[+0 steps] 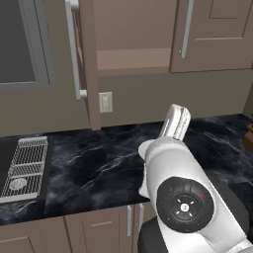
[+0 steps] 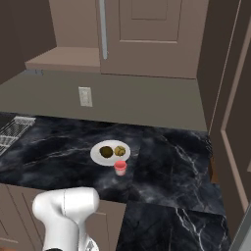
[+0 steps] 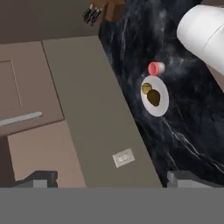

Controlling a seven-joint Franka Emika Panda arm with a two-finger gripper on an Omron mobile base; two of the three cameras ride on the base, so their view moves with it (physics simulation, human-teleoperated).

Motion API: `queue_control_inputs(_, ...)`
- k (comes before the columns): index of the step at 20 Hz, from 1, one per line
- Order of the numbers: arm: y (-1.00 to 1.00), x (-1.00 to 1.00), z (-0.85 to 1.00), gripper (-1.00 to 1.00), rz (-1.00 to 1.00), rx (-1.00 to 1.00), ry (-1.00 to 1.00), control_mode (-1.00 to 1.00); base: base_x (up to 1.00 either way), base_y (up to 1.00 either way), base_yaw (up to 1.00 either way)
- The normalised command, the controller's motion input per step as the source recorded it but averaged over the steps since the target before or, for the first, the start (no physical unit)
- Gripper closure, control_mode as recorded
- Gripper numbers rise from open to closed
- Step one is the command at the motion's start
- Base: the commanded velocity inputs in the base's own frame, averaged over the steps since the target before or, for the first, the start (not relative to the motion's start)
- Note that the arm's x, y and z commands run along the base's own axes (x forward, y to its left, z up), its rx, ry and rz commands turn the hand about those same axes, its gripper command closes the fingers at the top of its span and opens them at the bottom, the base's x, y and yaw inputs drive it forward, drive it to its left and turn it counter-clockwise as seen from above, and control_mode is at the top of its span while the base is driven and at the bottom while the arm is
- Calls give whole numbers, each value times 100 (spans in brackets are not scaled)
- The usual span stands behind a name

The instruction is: Pick the avocado and bread from the counter and place them on the plate. Then pick the jam from the cabinet and place it next to the plate. Lastly close the cabinet door.

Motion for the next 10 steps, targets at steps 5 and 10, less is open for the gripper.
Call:
queue_control_inputs(5,36,-15,0,-100,0,-22,-4,-100,0,0,0)
queue_control_inputs(10,47,-9,0,-100,0,-23,-4,-100,0,0,0)
